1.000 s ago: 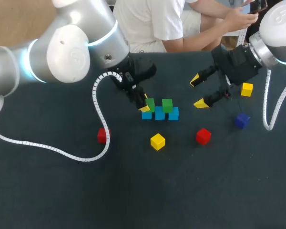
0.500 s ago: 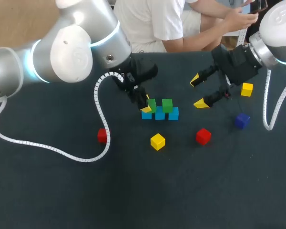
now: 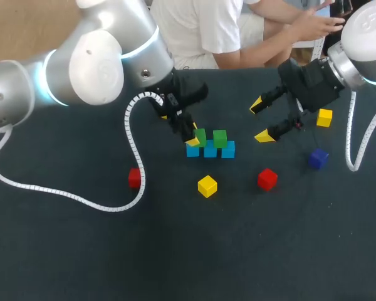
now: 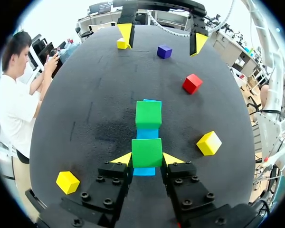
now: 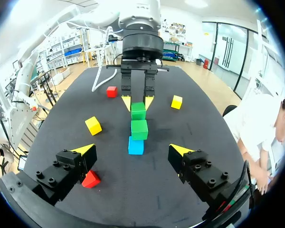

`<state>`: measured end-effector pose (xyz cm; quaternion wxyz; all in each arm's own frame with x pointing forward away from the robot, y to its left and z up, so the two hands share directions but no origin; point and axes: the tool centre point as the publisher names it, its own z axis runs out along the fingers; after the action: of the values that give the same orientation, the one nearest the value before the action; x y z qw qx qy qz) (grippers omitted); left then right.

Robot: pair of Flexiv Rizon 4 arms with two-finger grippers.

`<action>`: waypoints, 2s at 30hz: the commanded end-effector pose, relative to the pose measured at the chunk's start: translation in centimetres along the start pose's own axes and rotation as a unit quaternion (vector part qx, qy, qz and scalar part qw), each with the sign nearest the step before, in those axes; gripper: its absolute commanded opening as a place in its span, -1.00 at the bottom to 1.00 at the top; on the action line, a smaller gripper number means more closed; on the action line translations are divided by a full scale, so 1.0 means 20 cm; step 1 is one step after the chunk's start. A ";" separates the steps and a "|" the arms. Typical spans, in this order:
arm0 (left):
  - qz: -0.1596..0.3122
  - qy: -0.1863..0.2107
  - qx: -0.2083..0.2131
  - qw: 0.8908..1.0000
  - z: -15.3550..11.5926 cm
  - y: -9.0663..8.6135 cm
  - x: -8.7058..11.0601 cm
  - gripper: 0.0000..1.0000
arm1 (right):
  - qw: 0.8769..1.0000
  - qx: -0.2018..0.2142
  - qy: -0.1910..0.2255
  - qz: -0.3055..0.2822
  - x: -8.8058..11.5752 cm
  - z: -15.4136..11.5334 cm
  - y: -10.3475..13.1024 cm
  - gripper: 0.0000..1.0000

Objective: Place the blue cubes, place green cubes on the blue cubes, place the yellow cubes on the green cubes, then place the red cubes on the yellow cubes, and place purple cube on the red cubes.

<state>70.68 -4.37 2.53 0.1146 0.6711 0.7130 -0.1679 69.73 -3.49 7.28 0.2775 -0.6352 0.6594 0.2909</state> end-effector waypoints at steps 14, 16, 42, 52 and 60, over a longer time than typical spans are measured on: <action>0.001 -0.002 0.008 1.000 0.01 0.03 0.01 -1.00 | 1.000 0.000 -0.001 0.000 0.00 0.00 0.00 1.00; 0.003 -0.002 0.008 1.000 0.02 0.03 0.00 -1.00 | 1.000 0.000 -0.001 0.000 0.00 0.00 0.00 1.00; 0.015 0.006 0.015 1.000 0.03 0.04 -0.02 -0.15 | 1.000 0.000 -0.001 0.000 0.00 0.00 0.00 1.00; 0.009 0.004 0.014 1.000 0.02 0.04 0.00 1.00 | 1.000 0.000 -0.001 0.000 0.00 0.00 0.00 1.00; 0.022 -0.028 -0.005 0.999 -0.04 0.03 0.01 1.00 | 1.000 0.000 -0.001 0.000 0.00 0.00 0.00 1.00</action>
<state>71.95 -4.79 2.87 0.1250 0.6822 0.6987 -0.1755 69.72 -3.49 7.28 0.2775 -0.6352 0.6594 0.2909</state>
